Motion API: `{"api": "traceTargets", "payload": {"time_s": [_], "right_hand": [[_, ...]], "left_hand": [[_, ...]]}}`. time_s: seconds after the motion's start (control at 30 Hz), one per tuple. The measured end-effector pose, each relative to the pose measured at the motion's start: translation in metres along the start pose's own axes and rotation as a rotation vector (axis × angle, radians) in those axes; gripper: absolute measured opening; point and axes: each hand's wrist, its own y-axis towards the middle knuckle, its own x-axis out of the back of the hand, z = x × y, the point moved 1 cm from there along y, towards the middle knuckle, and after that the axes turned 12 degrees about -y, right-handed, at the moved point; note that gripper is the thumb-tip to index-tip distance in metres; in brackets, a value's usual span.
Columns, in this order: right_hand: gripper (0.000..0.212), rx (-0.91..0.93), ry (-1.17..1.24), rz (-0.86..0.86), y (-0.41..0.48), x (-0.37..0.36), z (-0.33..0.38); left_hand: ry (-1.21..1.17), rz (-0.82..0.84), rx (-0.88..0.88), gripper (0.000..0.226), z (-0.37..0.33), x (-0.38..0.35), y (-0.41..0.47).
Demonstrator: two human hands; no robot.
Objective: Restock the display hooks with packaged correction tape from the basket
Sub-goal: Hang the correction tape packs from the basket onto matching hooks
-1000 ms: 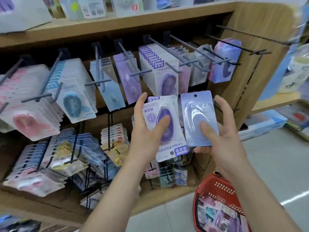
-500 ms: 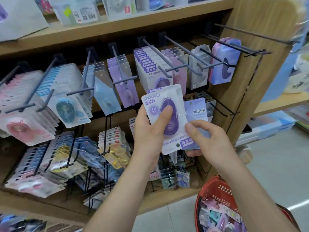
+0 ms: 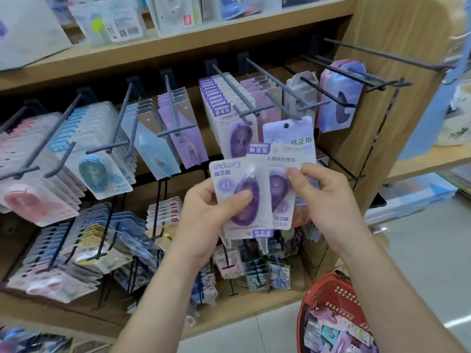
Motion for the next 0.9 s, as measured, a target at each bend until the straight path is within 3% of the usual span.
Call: {"api": "traceTargets", "payload": {"time_s": [0.07,0.13,0.2,0.3,0.37,0.43,0.67,0.77,0.9], "right_hand": [[0.028,0.015,0.067,-0.022,0.004,-0.006,0.005],[0.024,0.022,0.111,-0.037,0.01,-0.014,0.006],[0.023,0.013,0.167,-0.048,0.015,-0.02,0.005],[0.02,0.002,0.228,-0.085,0.022,-0.026,0.007],[0.02,-0.004,0.251,-0.103,0.027,-0.031,0.008],[0.022,-0.007,0.265,-0.111,0.029,-0.036,0.008],[0.024,-0.01,0.332,-0.106,0.024,-0.036,0.009],[0.028,-0.037,0.366,-0.067,0.02,-0.035,0.009],[0.03,-0.074,0.218,0.074,0.013,-0.028,0.007]], "left_hand": [[0.087,0.031,-0.048,0.039,-0.006,0.008,-0.005],[0.091,-0.027,-0.089,0.068,-0.009,0.02,-0.01],[0.235,-0.104,-0.154,0.078,-0.013,0.033,-0.016],[0.493,-0.182,-0.135,0.058,-0.016,0.039,-0.018],[0.456,-0.177,-0.061,0.042,-0.014,0.03,-0.016],[0.43,-0.105,0.022,0.008,-0.013,0.016,-0.013],[0.559,-0.104,-0.09,0.009,-0.002,0.002,-0.014],[0.653,-0.124,-0.152,0.023,-0.005,0.001,-0.012],[0.721,-0.191,-0.198,0.026,-0.012,0.0,0.002]]}}
